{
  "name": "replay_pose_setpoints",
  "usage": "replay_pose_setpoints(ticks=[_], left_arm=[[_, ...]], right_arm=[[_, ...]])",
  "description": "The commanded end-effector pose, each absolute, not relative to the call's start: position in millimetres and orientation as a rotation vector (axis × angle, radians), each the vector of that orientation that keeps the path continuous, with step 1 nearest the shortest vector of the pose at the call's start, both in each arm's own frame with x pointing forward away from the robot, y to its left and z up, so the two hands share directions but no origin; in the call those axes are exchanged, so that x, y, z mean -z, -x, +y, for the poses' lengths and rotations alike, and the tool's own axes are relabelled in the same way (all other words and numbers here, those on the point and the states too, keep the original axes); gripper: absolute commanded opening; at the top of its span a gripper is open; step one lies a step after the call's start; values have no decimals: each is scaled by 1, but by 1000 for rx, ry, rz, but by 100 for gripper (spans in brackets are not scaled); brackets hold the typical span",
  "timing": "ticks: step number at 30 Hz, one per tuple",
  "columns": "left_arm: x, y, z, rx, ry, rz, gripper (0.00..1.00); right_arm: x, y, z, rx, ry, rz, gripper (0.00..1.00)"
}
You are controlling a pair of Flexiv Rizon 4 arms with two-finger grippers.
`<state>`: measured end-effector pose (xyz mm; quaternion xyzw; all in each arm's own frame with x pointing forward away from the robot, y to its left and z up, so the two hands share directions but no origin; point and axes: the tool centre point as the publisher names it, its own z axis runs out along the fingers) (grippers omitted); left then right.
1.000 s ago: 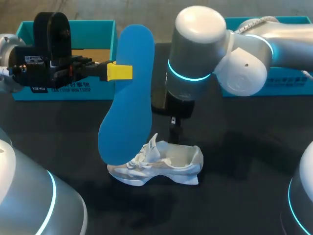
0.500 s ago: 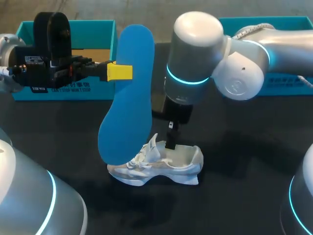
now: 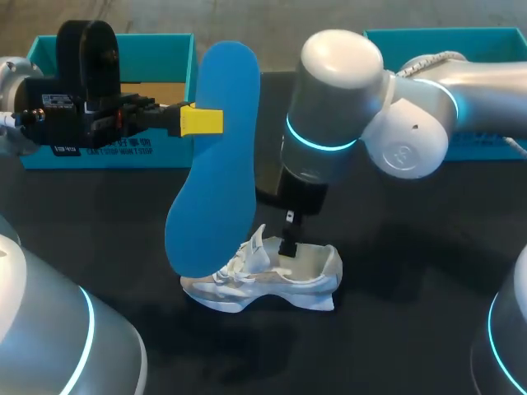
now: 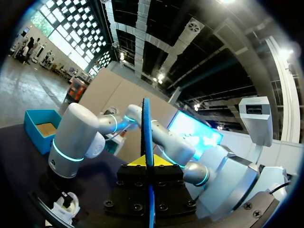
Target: Take the shoe out of the shoebox, open the shoe tongue, remove and reinsert the insole, then place the shoe into the shoebox
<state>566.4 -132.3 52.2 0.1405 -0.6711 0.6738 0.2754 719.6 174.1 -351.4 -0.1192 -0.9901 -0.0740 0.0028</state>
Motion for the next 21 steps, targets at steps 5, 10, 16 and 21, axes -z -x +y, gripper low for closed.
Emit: replay_pose_setpoints(ticks=[5,10,16,21], left_arm=[[-52,-566,-132,-1812,-377,-1803,0],[-52,-566,-132,-1812,-377,-1803,0],[-52,-566,-132,-1812,-377,-1803,0],[-52,-566,-132,-1812,-377,-1803,0]], right_arm=[[376,-726,173,265,375,-3104,100],[385,-728,171,242,379,-3115,100],[393,-729,170,205,374,-3098,100],[398,-729,170,176,372,-3087,45]])
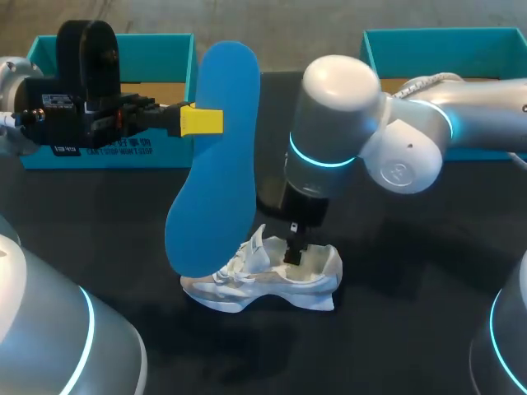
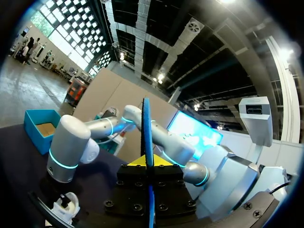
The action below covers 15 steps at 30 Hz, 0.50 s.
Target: Take the shoe out of the shoebox, open the shoe tongue, remove and reinsert the insole, then place the shoe into the shoebox
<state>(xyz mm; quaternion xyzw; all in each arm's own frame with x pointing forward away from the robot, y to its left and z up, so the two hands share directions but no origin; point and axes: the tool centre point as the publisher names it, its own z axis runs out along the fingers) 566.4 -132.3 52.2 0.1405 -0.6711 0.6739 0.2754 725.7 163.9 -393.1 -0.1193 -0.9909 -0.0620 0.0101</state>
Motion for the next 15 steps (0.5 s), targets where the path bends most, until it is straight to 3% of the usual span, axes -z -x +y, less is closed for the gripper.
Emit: replay_pose_setpoints(ticks=[1,5,6,15], left_arm=[[-52,-566,-132,-1812,-377,-1803,0],[-52,-566,-132,-1812,-377,-1803,0],[-52,-566,-132,-1812,-377,-1803,0],[-52,-566,-132,-1812,-377,-1803,0]], right_arm=[[399,-729,170,176,373,-3086,40],[403,-728,169,168,378,-3078,3],[403,-728,170,167,378,-3077,0],[400,-724,166,171,421,-3086,0]])
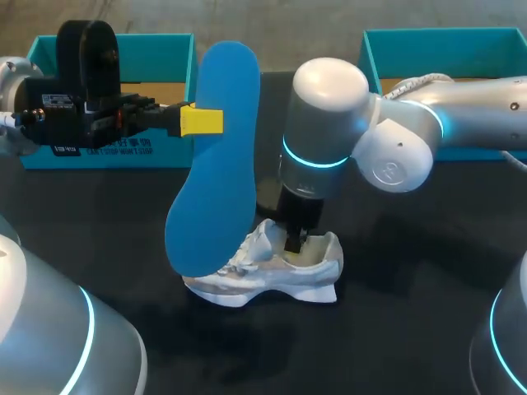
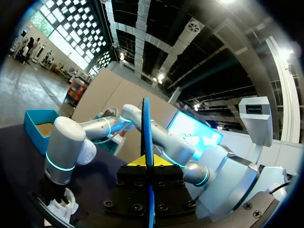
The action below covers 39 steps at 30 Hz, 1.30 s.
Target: Take the shoe out of the shoebox, open the shoe tongue, remove and reinsert the insole, then place the shoe into the shoebox
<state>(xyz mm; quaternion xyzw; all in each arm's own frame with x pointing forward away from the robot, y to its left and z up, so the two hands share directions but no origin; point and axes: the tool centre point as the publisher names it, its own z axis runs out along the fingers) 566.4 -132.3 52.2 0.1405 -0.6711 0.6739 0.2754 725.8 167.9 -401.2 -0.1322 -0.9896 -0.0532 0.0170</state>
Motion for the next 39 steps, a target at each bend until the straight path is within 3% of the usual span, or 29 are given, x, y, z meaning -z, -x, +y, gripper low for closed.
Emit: replay_pose_setpoints(ticks=[1,19,39], left_arm=[[-52,-566,-132,-1812,-377,-1803,0],[-52,-566,-132,-1812,-377,-1803,0],[-52,-566,-132,-1812,-377,-1803,0]], right_arm=[[399,-722,165,179,429,-3090,0],[365,-710,164,196,595,-3047,0],[338,-682,176,272,1312,-2815,0]])
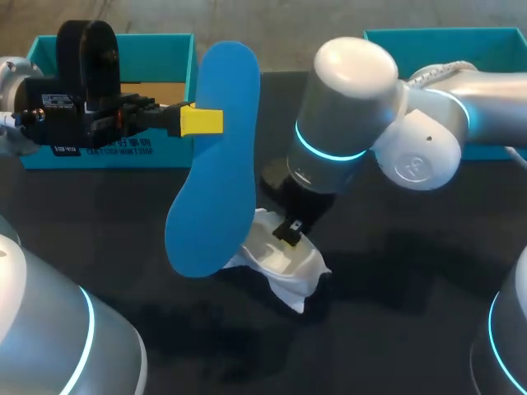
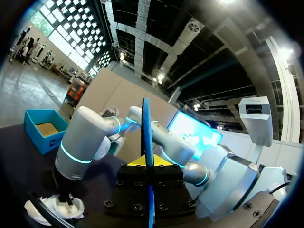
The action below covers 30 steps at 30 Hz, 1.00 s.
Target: Take the shoe out of the shoebox, open the shoe tongue, remove and reinsert the insole, then place the shoe into the shoebox
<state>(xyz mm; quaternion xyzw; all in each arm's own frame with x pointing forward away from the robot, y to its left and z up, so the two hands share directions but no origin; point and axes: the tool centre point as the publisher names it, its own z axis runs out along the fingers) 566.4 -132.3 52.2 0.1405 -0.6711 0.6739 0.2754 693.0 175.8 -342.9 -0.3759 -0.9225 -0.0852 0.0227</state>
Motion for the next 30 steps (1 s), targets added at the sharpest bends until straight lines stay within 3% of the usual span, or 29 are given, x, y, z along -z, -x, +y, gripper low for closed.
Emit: replay_pose_setpoints(ticks=[1,30], left_arm=[[-52,-566,-132,-1812,-377,-1803,0],[-52,-566,-132,-1812,-377,-1803,0]], right_arm=[[338,-680,176,257,1360,-2794,0],[372,-655,191,406,2047,-2311,0]])
